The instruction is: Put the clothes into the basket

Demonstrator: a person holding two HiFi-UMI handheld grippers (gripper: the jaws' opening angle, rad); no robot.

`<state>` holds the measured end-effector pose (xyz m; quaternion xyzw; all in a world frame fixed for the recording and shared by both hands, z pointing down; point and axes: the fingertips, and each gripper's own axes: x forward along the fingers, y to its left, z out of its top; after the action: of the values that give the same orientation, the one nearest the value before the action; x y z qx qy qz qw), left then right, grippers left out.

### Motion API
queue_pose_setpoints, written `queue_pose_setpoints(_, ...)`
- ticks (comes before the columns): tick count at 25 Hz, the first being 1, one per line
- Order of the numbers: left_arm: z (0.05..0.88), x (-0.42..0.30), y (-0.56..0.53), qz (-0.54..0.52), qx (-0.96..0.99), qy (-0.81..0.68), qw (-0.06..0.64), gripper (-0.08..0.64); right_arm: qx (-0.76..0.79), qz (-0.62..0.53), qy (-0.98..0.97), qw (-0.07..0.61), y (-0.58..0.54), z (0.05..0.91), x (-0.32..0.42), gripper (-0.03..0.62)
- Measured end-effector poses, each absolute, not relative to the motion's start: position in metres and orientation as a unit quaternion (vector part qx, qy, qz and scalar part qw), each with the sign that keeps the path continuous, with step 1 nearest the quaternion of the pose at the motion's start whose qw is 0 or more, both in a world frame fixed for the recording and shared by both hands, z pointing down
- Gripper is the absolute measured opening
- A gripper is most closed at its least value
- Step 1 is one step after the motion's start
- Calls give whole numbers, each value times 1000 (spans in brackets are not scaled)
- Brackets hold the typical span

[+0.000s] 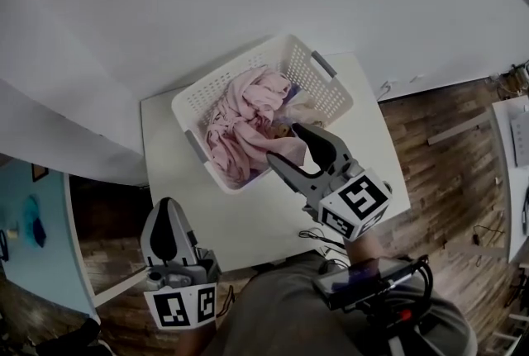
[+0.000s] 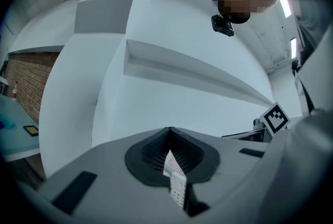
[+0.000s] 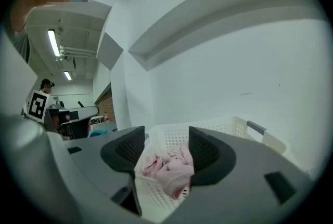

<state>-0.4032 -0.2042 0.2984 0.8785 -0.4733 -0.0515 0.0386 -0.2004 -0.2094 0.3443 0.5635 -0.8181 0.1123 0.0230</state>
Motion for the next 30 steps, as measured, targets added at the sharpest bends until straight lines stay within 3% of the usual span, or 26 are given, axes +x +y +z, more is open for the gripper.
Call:
queue_pose_setpoints(4, 286, -407, -187, -62, 880, -471, 23, 8, 563, 76, -823, 5, -189, 328, -211, 108)
queue_pose_setpoints(6, 281, -409, -179, -66, 880, -469, 17, 8, 573, 54, -818, 17, -180, 326, -216, 64)
queue_pose_setpoints(17, 259, -415, -141, -75, 882, -466, -12, 8, 581, 35, -812, 30, -140, 331, -240, 8)
queue_pose_setpoints(30, 252, -417, -134, -77, 878, -472, -22, 8, 574, 11, -818, 20, -141, 316, -244, 6)
